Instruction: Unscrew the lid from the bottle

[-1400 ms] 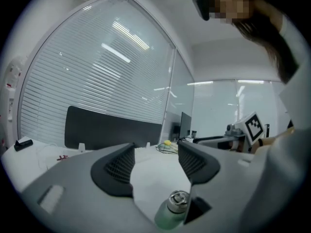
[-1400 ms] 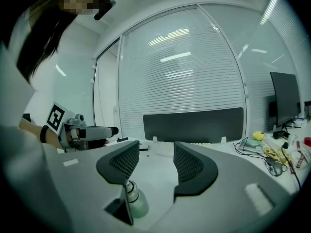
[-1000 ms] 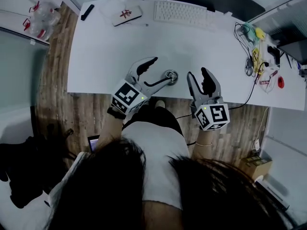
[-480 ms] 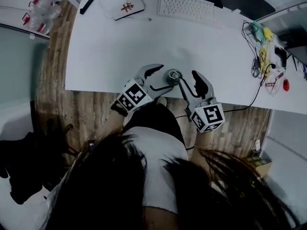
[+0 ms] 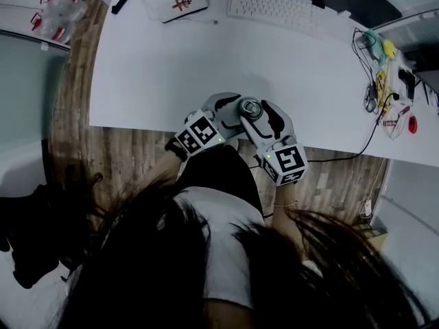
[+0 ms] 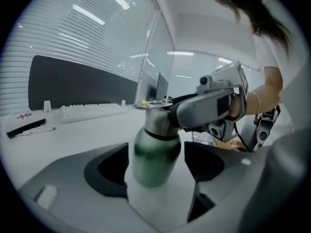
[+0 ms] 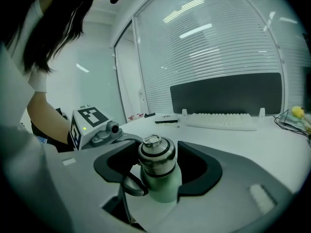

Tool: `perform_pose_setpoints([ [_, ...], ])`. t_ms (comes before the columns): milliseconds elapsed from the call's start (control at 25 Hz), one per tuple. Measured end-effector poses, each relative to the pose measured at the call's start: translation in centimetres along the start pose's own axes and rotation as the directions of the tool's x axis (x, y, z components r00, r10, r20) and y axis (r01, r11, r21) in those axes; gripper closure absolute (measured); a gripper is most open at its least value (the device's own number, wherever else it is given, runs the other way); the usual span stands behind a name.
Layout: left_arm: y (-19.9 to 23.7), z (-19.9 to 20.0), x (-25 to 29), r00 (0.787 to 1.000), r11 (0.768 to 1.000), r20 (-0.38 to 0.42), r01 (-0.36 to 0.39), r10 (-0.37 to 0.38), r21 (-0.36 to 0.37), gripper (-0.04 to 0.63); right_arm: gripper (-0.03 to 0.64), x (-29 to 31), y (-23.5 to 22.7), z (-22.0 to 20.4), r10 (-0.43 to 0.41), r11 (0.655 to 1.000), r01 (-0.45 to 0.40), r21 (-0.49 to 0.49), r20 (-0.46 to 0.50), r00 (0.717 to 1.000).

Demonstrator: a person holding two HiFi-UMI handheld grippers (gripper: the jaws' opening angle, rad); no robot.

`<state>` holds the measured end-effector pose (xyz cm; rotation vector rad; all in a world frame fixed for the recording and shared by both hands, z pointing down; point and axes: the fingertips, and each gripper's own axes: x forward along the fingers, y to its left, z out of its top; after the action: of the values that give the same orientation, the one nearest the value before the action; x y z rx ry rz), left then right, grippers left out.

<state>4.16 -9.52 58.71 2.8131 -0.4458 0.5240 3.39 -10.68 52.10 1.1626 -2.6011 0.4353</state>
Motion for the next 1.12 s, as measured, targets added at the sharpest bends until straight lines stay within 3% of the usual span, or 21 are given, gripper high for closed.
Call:
perform_pose_setpoints([
  [400,0.2,-0.5,0.7,0.999,0.999,-0.008,-0.036,0.036,0.004,0.215,0.373,0.5,0.0,-0.5,0.027,0.999,-0.027,-0.027,0.024,0.999],
  [720,-0.1,-0.7,0.6,0.994,0.995,-0.076,0.077,-0.073,0.060,0.221,0.373,0.4,0.3,-0.8,0.204,0.976,-0.206,-0.064,-0.041,0.978],
  [920,-0.1,-0.9,0.4,0.969,0.971,-0.153,0.213,-0.195,0.113,0.224,0.373,0.5,0.8,-0.9,0.395,0.902,-0.411,-0.134,-0.132,0.909],
  [1120,0.0,-0.9,0.3,0.906,0.906,-0.247,0.389,-0.344,0.167,0.224,0.373,0.6,1.2,-0.9,0.565,0.784,-0.599,-0.161,-0.215,0.797],
])
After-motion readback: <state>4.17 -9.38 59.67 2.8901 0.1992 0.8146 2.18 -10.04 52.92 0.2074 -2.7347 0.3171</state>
